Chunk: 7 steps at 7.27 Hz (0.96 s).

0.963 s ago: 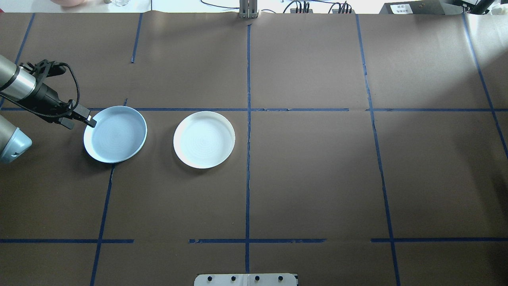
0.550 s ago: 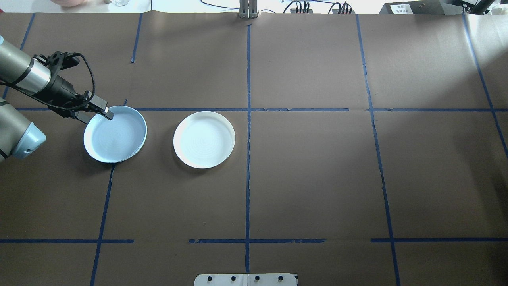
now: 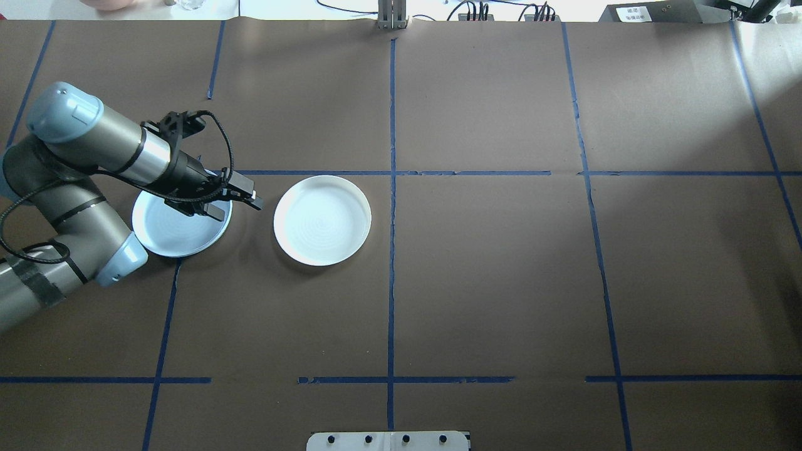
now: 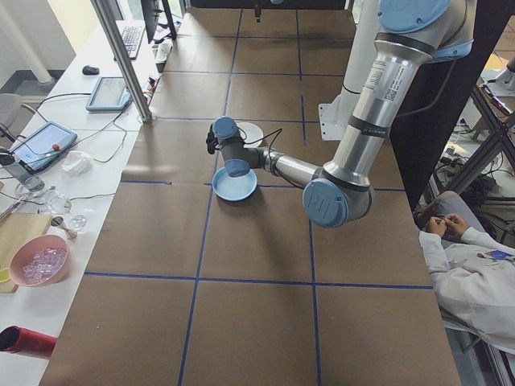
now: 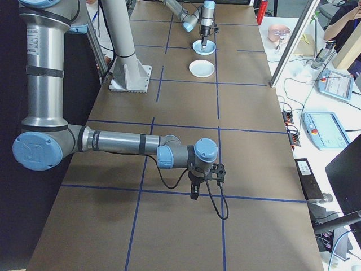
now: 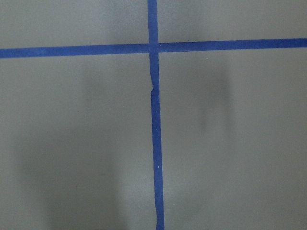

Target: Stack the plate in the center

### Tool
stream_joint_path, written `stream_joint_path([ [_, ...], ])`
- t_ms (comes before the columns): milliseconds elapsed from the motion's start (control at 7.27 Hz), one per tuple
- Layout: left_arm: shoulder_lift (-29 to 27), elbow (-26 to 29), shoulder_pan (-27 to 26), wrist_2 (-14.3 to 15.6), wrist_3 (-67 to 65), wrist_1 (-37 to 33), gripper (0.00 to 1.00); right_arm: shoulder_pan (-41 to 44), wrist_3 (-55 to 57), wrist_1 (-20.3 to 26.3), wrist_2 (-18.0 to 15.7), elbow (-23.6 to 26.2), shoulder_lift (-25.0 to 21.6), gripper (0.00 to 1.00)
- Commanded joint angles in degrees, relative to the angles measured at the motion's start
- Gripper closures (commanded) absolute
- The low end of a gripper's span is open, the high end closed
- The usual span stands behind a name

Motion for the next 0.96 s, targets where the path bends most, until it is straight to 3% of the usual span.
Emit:
stream_joint_path([
  [0, -0.6, 0.06, 3.22, 3.36, -4.19, -3.02, 0.02, 0.0, 0.0, -0.02, 0.0, 0.0, 0.0, 0.0],
  [412, -2.61, 0.5, 2.87, 4.6, -1.22, 5.22, 0.08, 0.0, 0.0, -0.02, 0.0, 0.0, 0.0, 0.0],
  [825, -3.5, 0.67, 2.95, 6.97, -0.41, 6.05, 0.23, 0.0, 0.0, -0.02, 0.0, 0.0, 0.0, 0.0],
])
